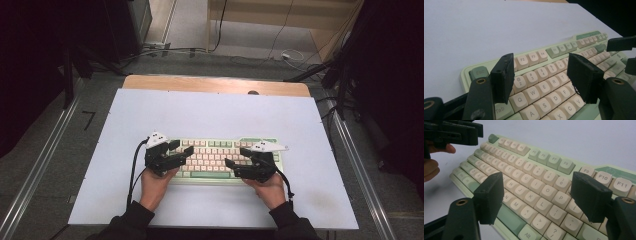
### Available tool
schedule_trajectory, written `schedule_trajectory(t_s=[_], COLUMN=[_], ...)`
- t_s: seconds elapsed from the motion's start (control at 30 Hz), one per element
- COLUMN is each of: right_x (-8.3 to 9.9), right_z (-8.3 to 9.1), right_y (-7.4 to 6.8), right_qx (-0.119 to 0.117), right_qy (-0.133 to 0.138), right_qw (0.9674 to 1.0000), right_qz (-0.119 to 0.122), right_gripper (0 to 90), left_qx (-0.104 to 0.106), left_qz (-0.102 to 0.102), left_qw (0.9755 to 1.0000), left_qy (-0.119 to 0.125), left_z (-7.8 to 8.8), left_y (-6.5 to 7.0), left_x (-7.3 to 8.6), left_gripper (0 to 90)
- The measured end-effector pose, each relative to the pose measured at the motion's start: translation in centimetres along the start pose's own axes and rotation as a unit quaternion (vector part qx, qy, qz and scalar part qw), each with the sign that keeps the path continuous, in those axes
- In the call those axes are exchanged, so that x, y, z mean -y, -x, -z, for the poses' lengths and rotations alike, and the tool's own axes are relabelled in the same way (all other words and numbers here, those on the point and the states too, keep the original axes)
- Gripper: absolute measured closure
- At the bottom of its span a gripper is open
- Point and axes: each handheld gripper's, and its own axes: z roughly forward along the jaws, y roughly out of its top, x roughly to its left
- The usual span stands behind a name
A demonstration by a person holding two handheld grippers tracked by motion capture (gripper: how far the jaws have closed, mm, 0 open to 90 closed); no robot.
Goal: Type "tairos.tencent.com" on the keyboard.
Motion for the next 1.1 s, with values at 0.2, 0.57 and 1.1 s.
schedule_trajectory(t_s=[0.2, 0.57, 1.1], right_x=[0.0, 0.1, 0.3], right_z=[-0.1, -0.6, -1.7], right_y=[-0.2, -1.1, -2.3], right_qx=[-0.005, -0.014, -0.029], right_qy=[-0.001, -0.001, -0.013], right_qw=[1.0, 0.9995, 0.9981], right_qz=[0.005, 0.03, 0.052], right_gripper=[31.3, 60.7, 87.5], left_qx=[0.0, -0.001, -0.001], left_qz=[-0.001, -0.001, 0.0], left_qw=[1.0, 1.0, 1.0], left_qy=[-0.002, -0.003, -0.004], left_z=[0.0, 0.1, 0.0], left_y=[0.0, 0.0, 0.0], left_x=[0.1, 0.1, 0.2], left_gripper=[39.5, 39.7, 39.8])
